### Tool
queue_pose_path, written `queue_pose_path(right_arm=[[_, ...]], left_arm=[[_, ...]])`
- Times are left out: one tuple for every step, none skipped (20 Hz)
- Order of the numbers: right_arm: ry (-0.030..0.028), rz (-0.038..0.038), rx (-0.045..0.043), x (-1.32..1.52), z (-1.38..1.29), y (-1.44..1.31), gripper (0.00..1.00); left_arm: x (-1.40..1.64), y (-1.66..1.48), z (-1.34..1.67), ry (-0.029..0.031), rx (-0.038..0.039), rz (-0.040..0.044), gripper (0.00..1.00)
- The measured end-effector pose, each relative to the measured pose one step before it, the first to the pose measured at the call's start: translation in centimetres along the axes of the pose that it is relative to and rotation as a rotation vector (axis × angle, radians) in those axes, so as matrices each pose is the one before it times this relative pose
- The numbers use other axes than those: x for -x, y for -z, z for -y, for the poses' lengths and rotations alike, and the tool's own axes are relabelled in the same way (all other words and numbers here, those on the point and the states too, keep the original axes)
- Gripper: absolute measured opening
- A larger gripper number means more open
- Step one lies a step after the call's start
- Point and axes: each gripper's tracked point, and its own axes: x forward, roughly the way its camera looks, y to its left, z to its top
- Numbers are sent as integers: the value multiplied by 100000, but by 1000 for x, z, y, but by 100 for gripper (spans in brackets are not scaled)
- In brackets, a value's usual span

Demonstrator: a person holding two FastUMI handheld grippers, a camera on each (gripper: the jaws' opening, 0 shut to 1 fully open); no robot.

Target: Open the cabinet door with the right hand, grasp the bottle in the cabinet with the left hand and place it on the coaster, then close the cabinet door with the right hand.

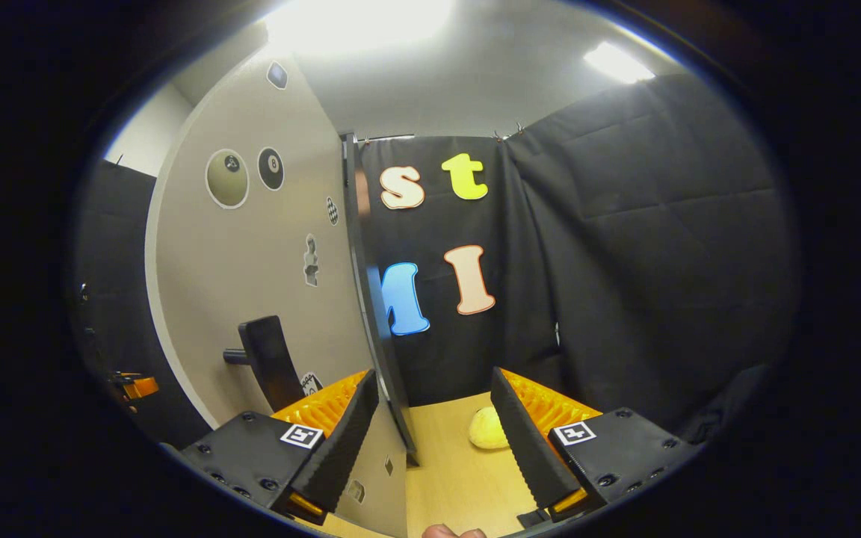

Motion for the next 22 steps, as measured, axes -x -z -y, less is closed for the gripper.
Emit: queue_pose_path(right_arm=[[-617, -150, -955, 43, -873, 300, 96], [-732, -223, -945, 96, -902, 298, 96], [-727, -209, -955, 76, -873, 209, 96], [-511, -814, -1143, 8, -1002, 309, 96], [-511, -731, -220, -50, -782, 381, 96], [-594, 6, 313, -56, -978, 27, 96], [-758, -112, 946, -106, -938, 39, 96], [-967, 99, 1144, -176, -936, 85, 96], [-1091, -232, 1243, -69, -980, 129, 96], [-1082, -484, 1078, -239, -895, 100, 96], [-1053, -469, 1049, -148, -880, 207, 96], [-872, -517, 845, -407, -706, 90, 96], [-1411, -326, 666, -592, -851, 37, 96], [-1684, -548, 155, -483, -907, 98, 96], [-2114, -736, 31, -472, -1070, 279, 96], [-2015, -1062, 725, -469, -919, 184, 96], [-1952, -1356, 1073, -409, -971, 376, 96], [-2068, -900, 1353, -607, -959, 157, 96], [-2119, -713, 1103, -671, -970, 102, 96], [-2344, -238, 280, -652, -982, 51, 96], [-2691, -397, -869, -811, -1102, 111, 96], [-3065, -794, -2282, -577, -1109, 172, 96]], left_arm=[[-137, 24, -490, -86, -661, 195, 84], [-178, -7, -516, 193, -585, 294, 84], [-201, 189, -442, 648, -254, -212, 84], [-246, 178, -419, 325, 169, -155, 84], [-313, 117, -433, 211, 367, 190, 84], [-415, 187, -388, 423, 216, -4, 84], [-306, 513, -444, -174, 185, -602, 84], [-219, 393, -380, -16, 575, -448, 84], [-370, 528, -346, 575, 1107, -569, 86], [-221, 337, -154, 679, 985, -643, 84], [-68, 411, -445, 187, 852, -633, 84], [-82, 332, -544, -304, 574, -600, 86], [-120, 258, -465, -637, 464, -380, 86], [-69, 167, -489, -973, 391, -294, 86], [72, 138, -680, -1696, -370, -252, 88], [77, -116, -712, -1967, -1012, 318, 84], [225, -94, -489, -1442, -689, 188, 84], [-14, -282, -72, -14, -13, 713, 84], [20, -377, -78, -57, 404, 594, 84], [189, -179, -217, -129, 141, 265, 84], [331, -145, -283, -206, -555, 247, 84], [248, -111, -231, -912, -1613, 139, 88]])
